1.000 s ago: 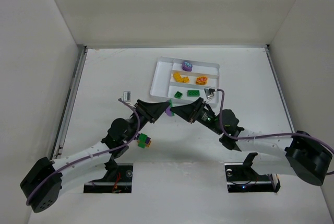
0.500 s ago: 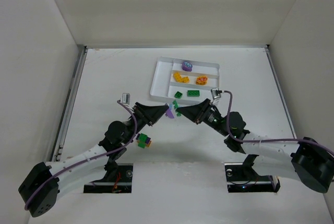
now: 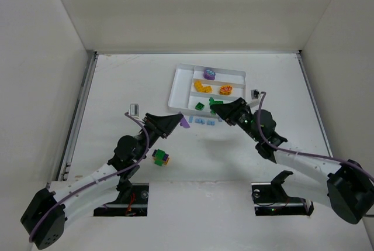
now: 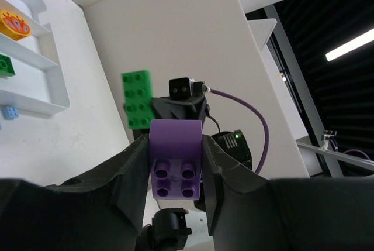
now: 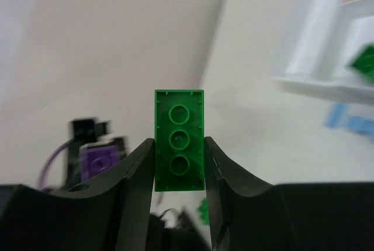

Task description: Sort the legos into containers by color

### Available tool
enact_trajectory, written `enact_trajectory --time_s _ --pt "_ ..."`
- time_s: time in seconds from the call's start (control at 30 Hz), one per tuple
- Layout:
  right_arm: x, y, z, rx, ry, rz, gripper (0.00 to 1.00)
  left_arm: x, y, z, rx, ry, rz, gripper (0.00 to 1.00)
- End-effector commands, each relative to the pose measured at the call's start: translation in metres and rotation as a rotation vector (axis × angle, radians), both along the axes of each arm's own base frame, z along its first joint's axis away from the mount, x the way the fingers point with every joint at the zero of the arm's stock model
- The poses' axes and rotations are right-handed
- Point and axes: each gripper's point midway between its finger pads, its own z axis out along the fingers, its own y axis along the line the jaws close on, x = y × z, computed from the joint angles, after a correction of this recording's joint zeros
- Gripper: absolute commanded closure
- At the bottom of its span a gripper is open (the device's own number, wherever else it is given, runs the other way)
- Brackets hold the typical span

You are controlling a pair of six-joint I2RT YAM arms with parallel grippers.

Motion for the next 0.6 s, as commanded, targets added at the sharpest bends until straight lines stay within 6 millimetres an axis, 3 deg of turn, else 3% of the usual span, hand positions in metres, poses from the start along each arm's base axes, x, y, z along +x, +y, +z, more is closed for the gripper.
enact_trajectory --time_s 0.0,0.23,0.37,0.57 --pt "0.035 -0.022 -0.032 -0.296 0.076 -0.136 0.61 0.003 0.007 0.011 0.004 -0.045 0.031 0.8" --pt "0.082 -0.02 -0.079 -0.787 0.134 -0.112 0.67 0.016 0.008 -0.006 0.115 -0.023 0.093 0.8" --pt "0.101 -0.01 -0.099 -0.939 0.148 -0.049 0.66 0.021 0.005 -0.006 0.147 -0.025 0.104 0.8" --pt "0.121 -0.013 -0.119 -1.062 0.169 -0.029 0.64 0.029 0.003 -0.005 0.171 -0.021 0.12 0.8"
